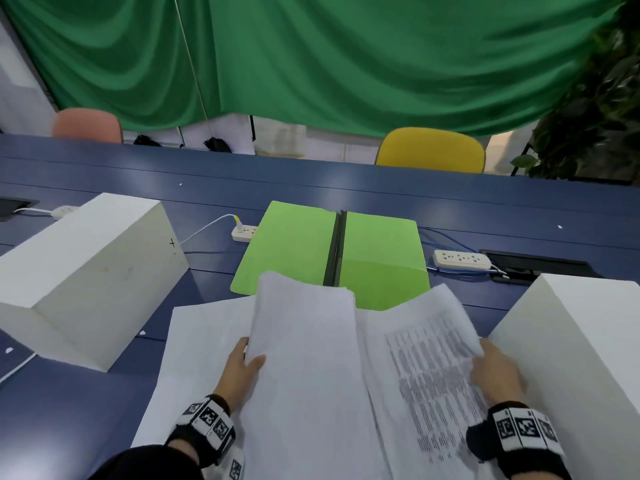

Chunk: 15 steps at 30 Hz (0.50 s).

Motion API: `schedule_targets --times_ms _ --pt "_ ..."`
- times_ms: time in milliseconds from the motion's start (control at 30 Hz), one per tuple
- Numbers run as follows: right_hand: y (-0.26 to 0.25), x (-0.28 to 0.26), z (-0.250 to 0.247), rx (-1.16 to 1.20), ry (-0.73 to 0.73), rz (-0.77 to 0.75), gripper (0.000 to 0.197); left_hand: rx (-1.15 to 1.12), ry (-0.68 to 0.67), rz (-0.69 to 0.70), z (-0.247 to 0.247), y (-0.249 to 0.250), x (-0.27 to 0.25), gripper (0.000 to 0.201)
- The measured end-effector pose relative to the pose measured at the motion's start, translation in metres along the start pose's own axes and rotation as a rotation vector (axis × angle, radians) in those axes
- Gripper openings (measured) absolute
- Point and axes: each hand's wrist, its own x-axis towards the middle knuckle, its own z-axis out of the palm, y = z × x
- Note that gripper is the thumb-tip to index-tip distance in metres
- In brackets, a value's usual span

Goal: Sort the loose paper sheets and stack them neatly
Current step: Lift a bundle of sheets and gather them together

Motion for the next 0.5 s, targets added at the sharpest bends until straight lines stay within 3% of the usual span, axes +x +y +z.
schedule_targets --times_ms 67,167,267,333,400,433,500 --pt "-0.009 -0.001 -0.008 0.103 0.136 -0.076 0.025 -0.105 0.009 0.054 -0.001 0.023 -0.004 0.024" --pt "-0.026 0.001 -0.004 0.334 0.122 -0.177 0.023 -0.263 -0.018 0.134 -0.007 0.057 -0.003 0.027" --pt "-0.046 0.002 0.019 0.413 0.003 -0.235 0.033 -0.464 -0.083 0.165 -0.001 0.085 -0.005 0.046" --pt "-0.059 -0.003 0.037 0.465 -0.102 -0.253 0.024 -0.493 -0.137 0.13 0.009 0.094 -0.007 0.06" --pt "-0.067 -0.01 0.049 0.525 -0.215 -0.265 0.011 -0.492 -0.156 0.097 0.022 0.093 -0.01 0.038" --pt "-0.069 -0.015 0.054 0.533 -0.247 -0.26 0.016 -0.475 -0.154 0.075 0.028 0.086 -0.01 0.03" --pt "-0.066 -0.019 0.067 0.585 -0.327 -0.215 0.017 -0.363 -0.151 0.018 0.037 0.065 -0.01 0.029"
